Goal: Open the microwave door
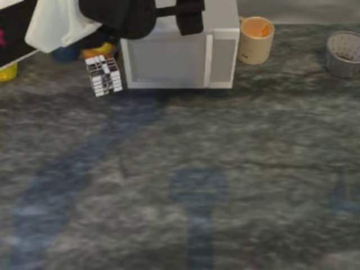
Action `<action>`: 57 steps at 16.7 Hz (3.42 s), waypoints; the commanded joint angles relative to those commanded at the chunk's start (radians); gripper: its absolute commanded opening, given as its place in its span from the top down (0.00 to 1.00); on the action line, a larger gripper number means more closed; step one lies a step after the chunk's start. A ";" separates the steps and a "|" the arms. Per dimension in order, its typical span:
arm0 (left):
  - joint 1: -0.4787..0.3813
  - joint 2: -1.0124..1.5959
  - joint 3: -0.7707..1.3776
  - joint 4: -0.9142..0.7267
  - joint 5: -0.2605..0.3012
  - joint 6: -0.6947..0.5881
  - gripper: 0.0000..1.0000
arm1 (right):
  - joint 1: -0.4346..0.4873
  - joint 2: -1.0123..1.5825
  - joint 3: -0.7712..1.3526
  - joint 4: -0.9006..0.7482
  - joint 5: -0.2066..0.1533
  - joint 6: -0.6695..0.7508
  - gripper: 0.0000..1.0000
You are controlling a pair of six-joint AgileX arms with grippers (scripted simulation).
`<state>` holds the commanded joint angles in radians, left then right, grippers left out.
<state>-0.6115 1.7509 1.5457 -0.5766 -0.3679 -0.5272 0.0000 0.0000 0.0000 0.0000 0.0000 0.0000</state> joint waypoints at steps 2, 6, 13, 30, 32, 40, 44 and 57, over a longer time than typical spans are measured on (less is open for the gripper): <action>-0.055 0.159 0.135 -0.054 -0.032 -0.045 0.00 | 0.000 0.000 0.000 0.000 0.000 0.000 0.00; -0.130 0.364 0.310 -0.136 -0.077 -0.105 0.00 | 0.000 0.000 0.000 0.000 0.000 0.000 0.00; -0.144 0.408 0.345 -0.156 -0.086 -0.118 0.00 | 0.000 0.000 0.000 0.000 0.000 0.000 0.00; -0.078 0.608 0.436 -0.018 -0.046 -0.052 0.38 | 0.000 0.000 0.000 0.000 0.000 0.000 0.00; -0.078 0.608 0.436 -0.018 -0.046 -0.052 0.53 | 0.000 0.000 0.000 0.000 0.000 0.000 0.00; -0.078 0.608 0.436 -0.018 -0.046 -0.052 1.00 | 0.000 0.000 0.000 0.000 0.000 0.000 0.00; -0.078 0.608 0.436 -0.018 -0.046 -0.052 1.00 | 0.000 0.000 0.000 0.000 0.000 0.000 0.00; -0.114 0.515 0.278 0.033 -0.067 -0.086 1.00 | 0.000 0.000 0.000 0.000 0.000 0.000 0.00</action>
<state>-0.7255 2.2659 1.8236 -0.5439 -0.4352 -0.6131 0.0000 0.0000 0.0000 0.0000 0.0000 0.0000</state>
